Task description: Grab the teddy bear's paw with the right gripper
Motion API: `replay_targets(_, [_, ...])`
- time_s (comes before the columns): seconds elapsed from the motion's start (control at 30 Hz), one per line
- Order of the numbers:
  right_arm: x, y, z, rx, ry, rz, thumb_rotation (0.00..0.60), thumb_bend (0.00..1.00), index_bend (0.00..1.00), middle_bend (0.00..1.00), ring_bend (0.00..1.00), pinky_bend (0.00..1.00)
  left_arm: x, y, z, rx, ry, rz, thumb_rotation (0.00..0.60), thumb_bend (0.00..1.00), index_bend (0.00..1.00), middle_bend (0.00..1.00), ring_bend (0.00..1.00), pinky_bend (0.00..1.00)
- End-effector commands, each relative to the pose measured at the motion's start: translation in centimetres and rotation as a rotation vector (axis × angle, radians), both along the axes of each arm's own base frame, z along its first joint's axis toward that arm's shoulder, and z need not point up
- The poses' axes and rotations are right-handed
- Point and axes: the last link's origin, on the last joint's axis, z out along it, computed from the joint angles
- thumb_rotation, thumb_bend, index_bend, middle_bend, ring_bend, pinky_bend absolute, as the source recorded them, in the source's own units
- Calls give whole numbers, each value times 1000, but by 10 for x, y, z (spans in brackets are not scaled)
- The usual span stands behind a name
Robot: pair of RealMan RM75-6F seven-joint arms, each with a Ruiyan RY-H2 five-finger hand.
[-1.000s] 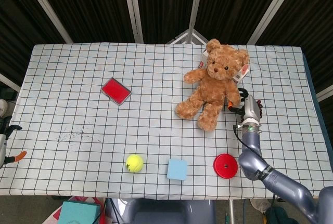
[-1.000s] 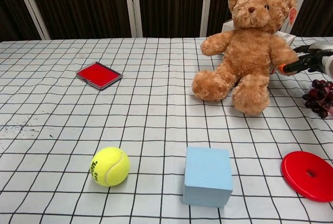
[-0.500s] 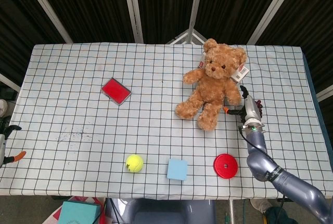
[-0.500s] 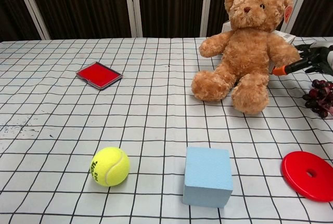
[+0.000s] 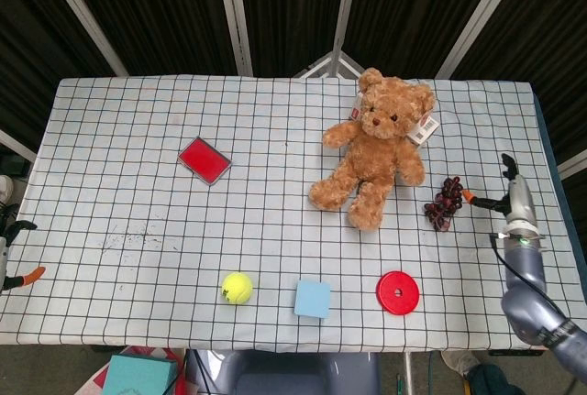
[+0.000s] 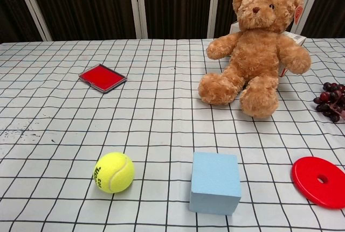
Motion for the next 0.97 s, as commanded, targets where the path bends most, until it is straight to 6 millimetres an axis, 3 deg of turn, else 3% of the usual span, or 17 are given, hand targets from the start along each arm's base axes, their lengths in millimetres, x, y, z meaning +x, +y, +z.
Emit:
replay_targets(0.03, [-16,52,25,95,86,16,600,233,0,60,129,0,1,-1,0,-1,-2,-3,600,203,315,72,18,192])
replay_targets(0.27, [-7,126,28,215,350,129,600,235,3,75,132,0,5,-4,-1,-8,-5,-20,600,203,315,72,18,192])
replay_targets(0.47, [4,170,1,160,665,305,600,292,59,86,132,0,5,-7,2,0,-19,-23,600,203,315,72,18,192])
replay_targets(0.67, [-1,180,-9,162,966,475,600,292,18,86,75,0,3,-8,5,7,-15,-22,600,203,315,72,18,192])
replay_targets(0.97, [3,182,-14,66,1028,581,600,292,4,86,51,0,0,-7,6,11,0,-9,600,203,316,72,18,192])
